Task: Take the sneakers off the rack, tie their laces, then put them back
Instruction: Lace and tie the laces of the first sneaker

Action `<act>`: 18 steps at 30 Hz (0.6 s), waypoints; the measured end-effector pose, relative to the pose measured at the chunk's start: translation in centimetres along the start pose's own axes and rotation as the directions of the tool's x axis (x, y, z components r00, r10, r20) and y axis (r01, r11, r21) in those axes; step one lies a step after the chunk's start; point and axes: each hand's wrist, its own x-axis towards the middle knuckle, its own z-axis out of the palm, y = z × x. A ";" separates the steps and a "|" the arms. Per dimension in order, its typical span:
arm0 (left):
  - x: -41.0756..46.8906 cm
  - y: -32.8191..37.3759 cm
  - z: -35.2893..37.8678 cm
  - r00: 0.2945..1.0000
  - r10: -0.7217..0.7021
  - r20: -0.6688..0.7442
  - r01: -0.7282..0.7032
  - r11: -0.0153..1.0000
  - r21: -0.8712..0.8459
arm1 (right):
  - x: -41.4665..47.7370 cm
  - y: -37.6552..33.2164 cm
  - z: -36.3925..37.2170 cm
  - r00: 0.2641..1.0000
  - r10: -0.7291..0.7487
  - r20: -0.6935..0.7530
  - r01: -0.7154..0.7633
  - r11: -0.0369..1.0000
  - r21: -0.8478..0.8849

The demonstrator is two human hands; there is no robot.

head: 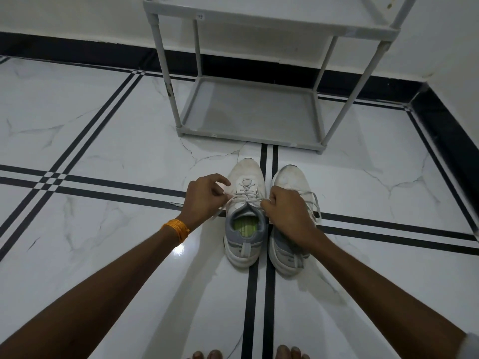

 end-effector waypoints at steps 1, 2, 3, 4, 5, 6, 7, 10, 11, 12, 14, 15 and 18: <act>0.1 0.0 0.0 1.000 -0.006 -0.005 0.006 0.996 0.083 | 0.1 0.0 0.0 1.000 -0.013 0.002 0.013 0.994 -0.108; 0.3 -0.2 -0.1 1.000 -0.015 -0.015 0.017 0.985 0.169 | 0.2 0.2 0.0 0.999 -0.032 0.005 0.032 0.977 -0.209; 0.3 -0.3 -0.3 0.999 -0.027 -0.031 0.033 0.974 0.226 | 0.2 0.3 0.0 0.998 -0.054 0.012 0.055 0.956 -0.289; 0.3 -0.5 -0.4 0.999 -0.038 -0.039 0.046 0.966 0.253 | 0.2 0.5 0.0 0.997 -0.078 0.027 0.082 0.932 -0.352; 0.3 -0.7 -0.5 0.998 -0.045 -0.037 0.053 0.960 0.275 | 0.2 0.6 0.2 0.994 -0.094 0.051 0.107 0.908 -0.405; 0.1 -0.8 -0.4 0.999 -0.036 -0.028 0.043 0.950 0.310 | 0.1 0.7 0.3 0.992 -0.105 0.069 0.125 0.884 -0.450; 0.0 -0.9 -0.4 1.000 -0.025 -0.013 0.028 0.936 0.352 | 0.1 0.8 0.4 0.991 -0.108 0.081 0.133 0.866 -0.483; -0.2 -1.5 -0.2 1.000 -0.014 0.009 0.009 0.914 0.405 | 0.1 0.8 0.4 0.987 -0.116 0.111 0.157 0.839 -0.521; -0.2 -1.7 -0.3 1.000 -0.009 0.016 0.001 0.911 0.413 | 0.1 0.8 0.3 0.985 -0.122 0.120 0.167 0.833 -0.527; -0.2 -1.9 -0.3 1.000 0.004 0.021 -0.012 0.906 0.423 | 0.1 0.8 0.3 0.984 -0.125 0.126 0.174 0.829 -0.532; 0.0 -2.0 -0.5 0.999 0.035 0.037 -0.047 0.896 0.441 | 0.1 0.8 0.2 0.982 -0.138 0.128 0.186 0.824 -0.536; 0.1 -1.9 -0.6 0.998 0.045 0.051 -0.063 0.889 0.454 | 0.0 0.9 0.2 0.982 -0.141 0.127 0.188 0.823 -0.537; 0.1 -1.8 -0.6 0.995 0.037 0.091 -0.077 0.870 0.488 | -0.2 0.8 0.2 0.982 -0.134 0.132 0.184 0.823 -0.538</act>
